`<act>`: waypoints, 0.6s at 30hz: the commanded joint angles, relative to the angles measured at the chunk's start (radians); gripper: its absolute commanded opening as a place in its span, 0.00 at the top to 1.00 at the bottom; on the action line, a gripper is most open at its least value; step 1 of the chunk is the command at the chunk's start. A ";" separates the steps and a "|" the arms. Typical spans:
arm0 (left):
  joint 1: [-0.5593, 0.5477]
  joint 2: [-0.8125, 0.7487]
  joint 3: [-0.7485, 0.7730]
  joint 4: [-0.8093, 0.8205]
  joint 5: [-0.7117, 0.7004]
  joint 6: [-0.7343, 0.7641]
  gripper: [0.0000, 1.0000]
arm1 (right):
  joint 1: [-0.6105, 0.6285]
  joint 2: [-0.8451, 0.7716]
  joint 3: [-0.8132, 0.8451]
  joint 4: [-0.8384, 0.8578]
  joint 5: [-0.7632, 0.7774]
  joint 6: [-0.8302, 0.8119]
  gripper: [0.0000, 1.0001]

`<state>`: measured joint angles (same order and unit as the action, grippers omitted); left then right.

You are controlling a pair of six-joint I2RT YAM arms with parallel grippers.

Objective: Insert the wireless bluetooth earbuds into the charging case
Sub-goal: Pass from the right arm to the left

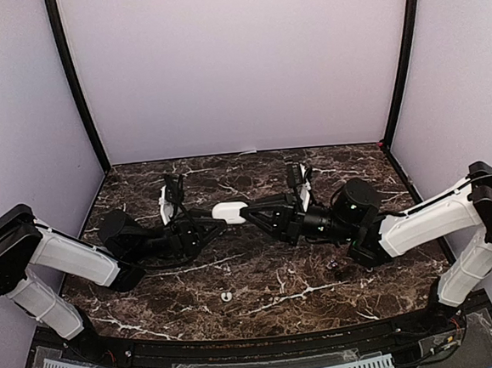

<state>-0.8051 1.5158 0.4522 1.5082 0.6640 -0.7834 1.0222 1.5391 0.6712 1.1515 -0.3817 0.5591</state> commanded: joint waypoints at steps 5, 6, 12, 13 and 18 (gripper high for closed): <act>0.003 -0.040 0.016 0.004 0.002 0.018 0.54 | 0.017 0.019 0.027 0.050 -0.011 0.004 0.91; 0.002 -0.040 0.014 0.003 0.001 0.018 0.55 | 0.018 0.023 0.029 0.051 -0.011 0.005 0.91; 0.003 -0.040 0.012 0.004 0.006 0.021 0.64 | 0.021 0.033 0.031 0.053 -0.010 0.005 0.91; 0.003 -0.040 0.012 0.004 0.006 0.022 0.67 | 0.021 0.032 0.030 0.052 -0.010 0.005 0.91; 0.003 -0.047 0.007 -0.008 0.015 0.042 0.89 | 0.021 0.016 0.022 0.046 -0.002 -0.006 0.79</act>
<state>-0.8024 1.5047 0.4522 1.5021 0.6613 -0.7578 1.0317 1.5654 0.6758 1.1557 -0.3840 0.5629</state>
